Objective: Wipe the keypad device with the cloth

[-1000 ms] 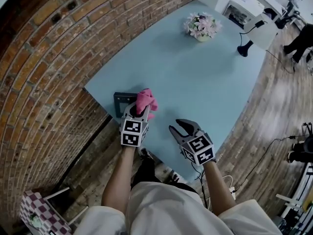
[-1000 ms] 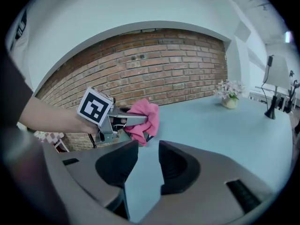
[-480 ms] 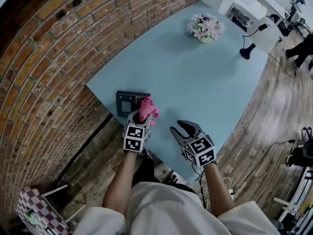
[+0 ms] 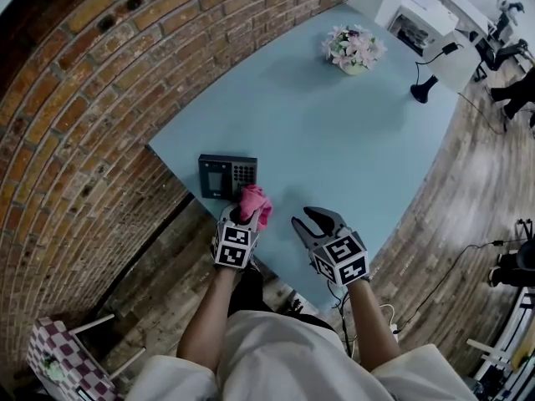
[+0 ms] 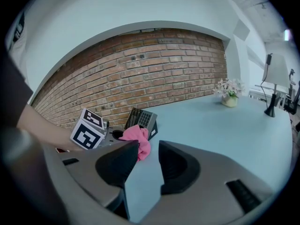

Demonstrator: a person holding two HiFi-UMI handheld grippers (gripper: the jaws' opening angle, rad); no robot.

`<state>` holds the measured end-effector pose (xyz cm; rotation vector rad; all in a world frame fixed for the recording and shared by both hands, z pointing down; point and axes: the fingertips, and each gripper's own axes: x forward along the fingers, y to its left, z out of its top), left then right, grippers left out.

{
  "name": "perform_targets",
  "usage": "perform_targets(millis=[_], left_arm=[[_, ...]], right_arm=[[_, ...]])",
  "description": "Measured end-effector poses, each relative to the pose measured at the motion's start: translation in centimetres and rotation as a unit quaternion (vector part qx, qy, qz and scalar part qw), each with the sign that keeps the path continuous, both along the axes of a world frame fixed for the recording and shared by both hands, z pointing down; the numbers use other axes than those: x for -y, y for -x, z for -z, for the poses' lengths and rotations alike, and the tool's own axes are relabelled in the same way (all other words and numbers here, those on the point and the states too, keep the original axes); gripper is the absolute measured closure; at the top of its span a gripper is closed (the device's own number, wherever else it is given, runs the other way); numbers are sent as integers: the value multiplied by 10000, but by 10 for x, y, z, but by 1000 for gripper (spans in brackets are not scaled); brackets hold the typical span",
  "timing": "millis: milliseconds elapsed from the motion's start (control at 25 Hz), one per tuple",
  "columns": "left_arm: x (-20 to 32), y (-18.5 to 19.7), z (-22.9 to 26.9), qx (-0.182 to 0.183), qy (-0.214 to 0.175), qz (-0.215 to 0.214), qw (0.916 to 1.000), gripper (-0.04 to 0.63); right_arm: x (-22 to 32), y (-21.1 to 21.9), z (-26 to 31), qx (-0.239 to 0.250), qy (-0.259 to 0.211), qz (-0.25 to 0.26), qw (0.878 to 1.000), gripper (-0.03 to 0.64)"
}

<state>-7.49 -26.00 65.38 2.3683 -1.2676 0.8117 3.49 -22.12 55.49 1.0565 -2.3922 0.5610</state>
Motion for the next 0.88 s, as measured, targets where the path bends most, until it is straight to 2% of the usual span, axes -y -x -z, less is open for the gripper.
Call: perform_targets(millis=[200,360,480,560,600,880], left_arm=[[-10,-1,-6,-33,128,71,9999,456],[-23,-1,-17,-129,305,143,9993,456],[-33,-3,-19,-242,322,211,9990,456],[-39,-1,-18,-361,358,351,9981,456],[-42,0,-17,-411,377,434,9975,456],[-71,2,13,-485,95,804,9955,456]], right_arm=[[-2,-4,3,-21,-43,-56,10000,473],[-1,-14,9,-48,-75,-298,9995,485],[-4,-22,15,-61,-197,-430,9989,540],[-9,-24,22,-123,-355,-393,9985,603],[-12,-25,25,-152,-424,-373,9983,605],[-38,-42,47,-37,-663,-414,9969,609]])
